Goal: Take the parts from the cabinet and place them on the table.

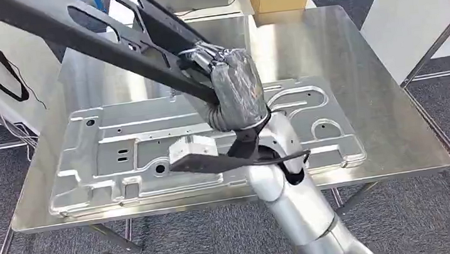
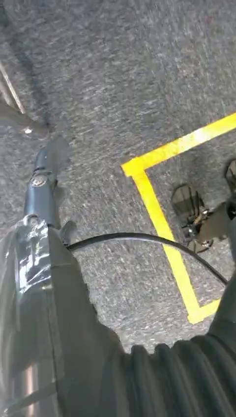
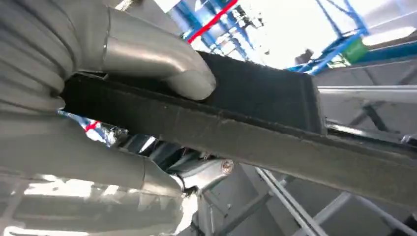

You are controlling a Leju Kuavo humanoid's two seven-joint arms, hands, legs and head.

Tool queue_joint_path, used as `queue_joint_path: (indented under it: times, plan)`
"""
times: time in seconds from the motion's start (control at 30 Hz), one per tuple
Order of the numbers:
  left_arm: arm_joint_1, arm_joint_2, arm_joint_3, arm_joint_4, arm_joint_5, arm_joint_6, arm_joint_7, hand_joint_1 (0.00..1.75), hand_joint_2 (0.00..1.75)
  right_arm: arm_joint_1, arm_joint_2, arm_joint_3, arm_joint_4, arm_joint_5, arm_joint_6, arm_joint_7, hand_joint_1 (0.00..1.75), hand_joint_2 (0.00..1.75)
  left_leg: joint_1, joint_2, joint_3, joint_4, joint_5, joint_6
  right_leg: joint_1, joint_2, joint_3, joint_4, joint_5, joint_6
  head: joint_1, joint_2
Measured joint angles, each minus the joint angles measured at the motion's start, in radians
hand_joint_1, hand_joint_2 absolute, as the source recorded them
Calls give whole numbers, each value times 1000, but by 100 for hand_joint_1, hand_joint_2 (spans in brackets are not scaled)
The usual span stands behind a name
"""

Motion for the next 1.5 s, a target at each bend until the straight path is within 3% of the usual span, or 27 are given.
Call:
queue_joint_path:
  times: [0.07, 0.1, 0.13, 0.17, 0.2, 0.23, 0.3, 0.6, 0.8, 1.37, 1.4, 1.5]
  plan:
    - [-3, 0, -8, 0, -3, -10, -18, 0, 175, -43, -10, -20, 56, -5, 19, 5, 175, 175, 0, 3, 7, -10, 2, -12, 3, 3, 1, -2, 0, -6, -5, 0]
    - [-6, 0, -12, 0, -5, -17, -28, 0, 175, -67, -14, -31, 86, -10, 31, 7, 175, 175, 3, 2, 7, -4, -4, -17, -10, 4, 10, -14, 6, -13, -8, 0]
    - [-8, 3, -16, -1, -7, -26, -44, 0, 175, -95, -20, -45, 121, -16, 47, 17, 175, 175, 0, 4, 0, 18, -16, -17, -7, 4, 15, -13, 4, -17, -12, 0]
    - [-11, 3, -23, -1, -10, -36, -57, 0, 175, -127, -29, -61, 167, -24, 62, 20, 175, 175, -6, 5, 3, 10, -3, 2, 1, 5, 15, -10, -1, -9, -25, 0]
    - [-15, 5, -28, -1, -14, -42, -68, 0, 175, -151, -37, -76, 204, -25, 68, 20, 175, 175, -5, 8, 13, -12, -2, 13, 6, 6, 17, -7, -3, -10, -38, 0]
    - [-17, 7, -36, -2, -16, -49, -81, 0, 175, -180, -47, -91, 255, -21, 69, 22, 175, 175, -2, 10, 15, -18, 10, -6, 9, 7, 17, -9, -1, -13, -32, 0]
    - [-24, 8, -49, -2, -18, -59, -93, 0, 175, -230, -69, -119, 348, 1, 64, 28, 175, 175, -2, 10, 17, -21, 8, -9, 9, 7, 16, -8, -2, -13, -38, 0]
    - [-37, 8, -92, -2, -23, -89, -102, 0, 175, -306, -109, -143, 582, 147, 39, 74, 175, 175, -3, 11, 17, -25, 9, -10, 9, 7, 15, -8, -2, -15, -39, 0]
    - [-57, 8, -127, -3, -29, -111, -109, 0, 175, -306, -111, -99, 683, 272, -11, 102, 175, 175, -5, 11, 17, -25, 9, -10, 7, 7, 15, -9, -2, -15, -39, 0]
    - [-81, 8, -181, -5, -20, -138, -70, 0, 175, -258, -63, 5, 805, 389, -24, 81, 175, 175, -7, 11, 17, -25, 9, -10, 5, 7, 15, -9, -2, -14, -40, 0]
    - [-82, 8, -183, -5, -19, -138, -70, 0, 175, -258, -61, 8, 807, 390, -24, 81, 0, 0, -7, 11, 17, -25, 9, -10, 5, 7, 16, -9, -2, -14, -39, 0]
    - [-82, 8, -187, -5, -10, -138, -72, 0, 175, -257, -55, 11, 812, 393, -25, 80, 0, 0, -7, 11, 17, -25, 9, -10, 5, 7, 16, -9, -2, -14, -40, 0]
